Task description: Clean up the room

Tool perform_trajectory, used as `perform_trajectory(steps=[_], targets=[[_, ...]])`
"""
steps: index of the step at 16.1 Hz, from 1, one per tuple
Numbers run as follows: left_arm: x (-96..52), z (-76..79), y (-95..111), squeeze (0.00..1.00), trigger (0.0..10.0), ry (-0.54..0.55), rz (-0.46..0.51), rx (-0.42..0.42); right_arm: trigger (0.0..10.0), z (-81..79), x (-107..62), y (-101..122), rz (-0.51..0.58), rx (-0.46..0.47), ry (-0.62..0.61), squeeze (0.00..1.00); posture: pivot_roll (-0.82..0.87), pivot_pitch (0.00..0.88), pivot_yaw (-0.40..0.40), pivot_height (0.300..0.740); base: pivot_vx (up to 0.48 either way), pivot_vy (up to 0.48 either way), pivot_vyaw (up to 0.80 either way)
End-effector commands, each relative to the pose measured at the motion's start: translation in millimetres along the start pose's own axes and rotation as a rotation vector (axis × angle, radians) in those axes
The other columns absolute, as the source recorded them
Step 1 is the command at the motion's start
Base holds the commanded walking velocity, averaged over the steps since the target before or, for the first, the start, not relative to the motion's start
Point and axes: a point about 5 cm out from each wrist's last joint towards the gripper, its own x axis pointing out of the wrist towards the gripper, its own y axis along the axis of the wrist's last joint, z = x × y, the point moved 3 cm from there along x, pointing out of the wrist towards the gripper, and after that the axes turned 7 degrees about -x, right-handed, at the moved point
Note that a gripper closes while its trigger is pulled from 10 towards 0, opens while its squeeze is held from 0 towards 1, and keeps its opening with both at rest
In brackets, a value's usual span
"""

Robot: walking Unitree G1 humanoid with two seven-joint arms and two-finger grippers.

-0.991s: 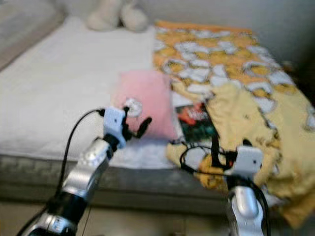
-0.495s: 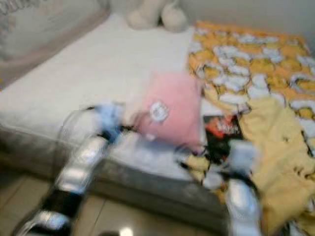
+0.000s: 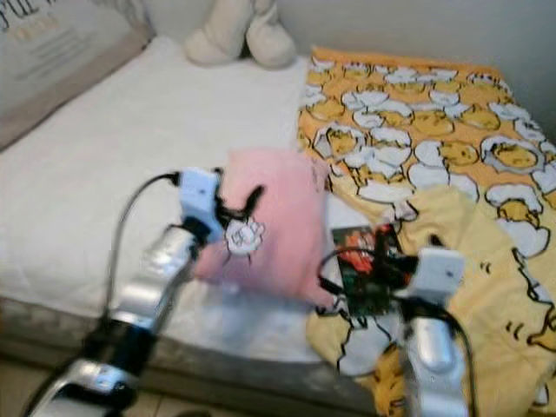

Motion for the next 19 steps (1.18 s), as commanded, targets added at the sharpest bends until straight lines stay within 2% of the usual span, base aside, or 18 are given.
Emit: perform_trajectory(steps=[1, 2, 5, 7, 11, 13, 15, 16, 17, 19], targets=[[9.0, 3.8, 6.2, 0.00, 10.0, -0.004, -0.005, 0.009, 10.0, 14.6, 6.0, 10.1, 0.020, 0.013, -0.040, 0.00, 0.12, 0.008, -0.005, 0.740, 0.000, 0.000, 0.00], [24.2, -0.6, 16.8, 0.00, 10.0, -0.008, -0.022, -0.003, 10.0, 30.3, 22.2, 16.4, 0.017, 0.069, -0.083, 0.00, 0.12, 0.023, 0.002, 0.740, 0.000, 0.000, 0.00], [38.1, -5.1, 21.2, 0.00, 10.0, -0.007, -0.075, -0.032, 10.0, 36.4, 39.8, 17.6, -0.008, 0.108, -0.084, 0.00, 0.12, 0.056, 0.012, 0.740, 0.000, 0.000, 0.00], [48.7, -28.6, 25.5, 0.00, 10.0, 0.106, -0.147, -0.109, 10.0, 25.3, 62.7, 21.2, -0.048, 0.167, -0.008, 0.00, 0.10, 0.106, 0.035, 0.740, 0.000, 0.000, 0.00], [43.7, -64.3, 35.0, 0.00, 10.0, 0.227, -0.150, -0.153, 10.0, 9.9, 80.0, 36.2, -0.044, 0.195, 0.078, 0.00, 0.09, 0.177, 0.028, 0.740, 0.000, 0.000, 0.00], [42.6, -68.5, 33.3, 0.00, 10.0, 0.246, -0.164, -0.207, 10.0, 7.3, 82.7, 34.9, -0.058, 0.221, 0.094, 0.00, 0.09, 0.188, 0.026, 0.740, 0.000, 0.000, 0.00], [38.8, -63.5, 14.8, 0.00, 10.0, 0.255, -0.229, -0.351, 10.0, 1.9, 87.4, 28.0, -0.099, 0.312, 0.117, 0.00, 0.10, 0.216, 0.018, 0.740, 0.000, 0.000, 0.00], [37.5, -61.8, 9.6, 0.00, 10.0, 0.261, -0.243, -0.394, 10.0, -1.7, 90.2, 25.0, -0.115, 0.364, 0.128, 0.00, 0.10, 0.220, 0.017, 0.740, 0.000, 0.000, 0.00], [37.0, -61.8, 8.8, 0.00, 10.0, 0.262, -0.245, -0.405, 10.0, -2.7, 90.4, 24.5, -0.119, 0.374, 0.131, 0.00, 0.11, 0.225, 0.016, 0.740, 0.000, 0.000, 0.00], [37.0, -56.4, 5.2, 0.00, 10.0, 0.249, -0.261, -0.453, 10.0, -17.0, 95.9, 16.5, -0.156, 0.475, 0.161, 0.00, 0.11, 0.239, 0.013, 0.740, 0.000, 0.000, 0.00]])
